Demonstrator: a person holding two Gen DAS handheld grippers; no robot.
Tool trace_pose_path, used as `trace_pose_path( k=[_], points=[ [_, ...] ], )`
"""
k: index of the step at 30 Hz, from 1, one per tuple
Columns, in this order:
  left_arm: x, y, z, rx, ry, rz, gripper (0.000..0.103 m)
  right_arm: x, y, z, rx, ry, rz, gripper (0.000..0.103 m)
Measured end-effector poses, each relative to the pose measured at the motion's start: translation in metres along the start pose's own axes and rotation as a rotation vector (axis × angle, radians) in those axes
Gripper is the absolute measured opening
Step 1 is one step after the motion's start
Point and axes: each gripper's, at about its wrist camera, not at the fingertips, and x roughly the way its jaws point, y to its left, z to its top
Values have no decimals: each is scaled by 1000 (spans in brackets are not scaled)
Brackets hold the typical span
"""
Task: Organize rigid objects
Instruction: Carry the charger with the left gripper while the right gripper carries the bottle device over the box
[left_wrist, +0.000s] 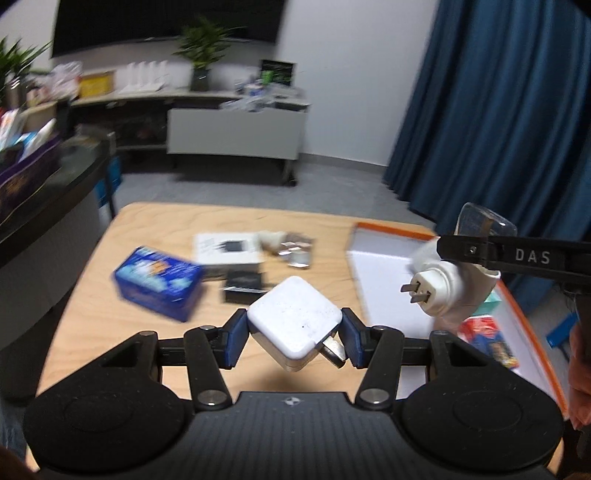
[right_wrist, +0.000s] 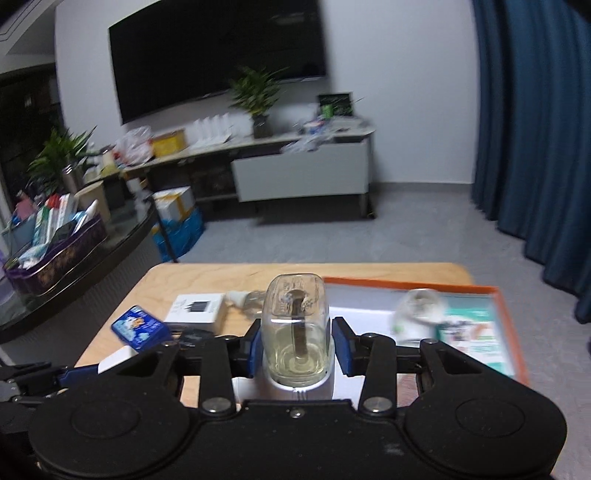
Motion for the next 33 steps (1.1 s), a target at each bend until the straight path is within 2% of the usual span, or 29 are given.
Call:
trace_pose_path(
  k=[5,11,15,33],
  points=[
    [6,-43,0,64,14,-72,53,-39,-33,-15,29,-36,-105,48],
    [12,-85,-2,128,23,-136,53,-70,-67,-39,91,-45,-193,48],
    [17,-103,-8,176,25,-140,53,-82,-80,-55,116,-53,-224,48],
    [-1,-125,-34,148,9,-92,53,-102,-86,-90,97,-70,-186,48]
  ],
)
